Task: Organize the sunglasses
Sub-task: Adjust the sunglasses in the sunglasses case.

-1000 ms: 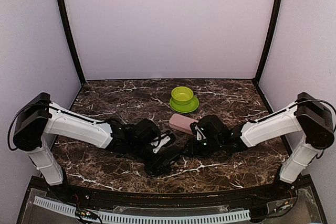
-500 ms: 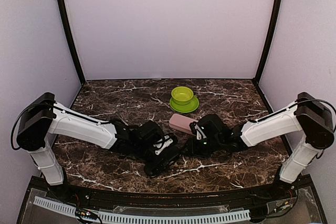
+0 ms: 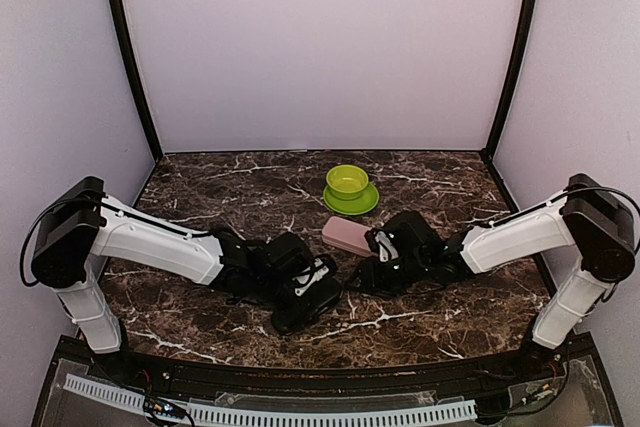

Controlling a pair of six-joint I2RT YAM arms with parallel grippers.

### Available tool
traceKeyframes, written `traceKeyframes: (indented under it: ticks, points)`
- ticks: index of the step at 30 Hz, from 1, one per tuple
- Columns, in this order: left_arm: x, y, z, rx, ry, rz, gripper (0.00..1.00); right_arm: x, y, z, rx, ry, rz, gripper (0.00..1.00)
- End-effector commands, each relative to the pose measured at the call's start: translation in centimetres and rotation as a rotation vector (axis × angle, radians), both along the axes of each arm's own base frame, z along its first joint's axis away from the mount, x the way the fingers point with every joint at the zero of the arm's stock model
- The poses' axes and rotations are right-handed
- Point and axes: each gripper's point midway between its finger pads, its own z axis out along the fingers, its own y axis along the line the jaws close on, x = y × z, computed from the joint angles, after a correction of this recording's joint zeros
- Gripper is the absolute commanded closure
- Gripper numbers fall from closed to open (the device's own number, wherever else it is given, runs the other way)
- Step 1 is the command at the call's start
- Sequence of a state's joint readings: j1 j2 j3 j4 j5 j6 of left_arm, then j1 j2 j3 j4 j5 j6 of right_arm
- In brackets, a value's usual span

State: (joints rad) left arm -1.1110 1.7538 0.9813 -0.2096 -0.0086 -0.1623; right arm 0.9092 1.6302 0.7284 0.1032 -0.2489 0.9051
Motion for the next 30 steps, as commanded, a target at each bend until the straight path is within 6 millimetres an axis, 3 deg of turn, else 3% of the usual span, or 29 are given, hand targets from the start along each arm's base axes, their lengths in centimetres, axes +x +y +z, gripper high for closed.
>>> traceKeyframes:
  ticks: [1,14,30]
  points:
    - [0.1,0.5,-0.1,0.032,-0.007,0.006,0.49,-0.4,0.6,0.5,0.033,-0.006,0.059,0.58]
    - [-0.1,-0.3,0.2,-0.008,0.032,0.042,0.46,-4.1,1.4,-0.2,0.01,-0.057,0.186,0.49]
    - [-0.2,-0.5,0.1,-0.011,0.042,0.038,0.46,-3.7,3.7,-0.5,0.011,-0.062,0.201,0.55]
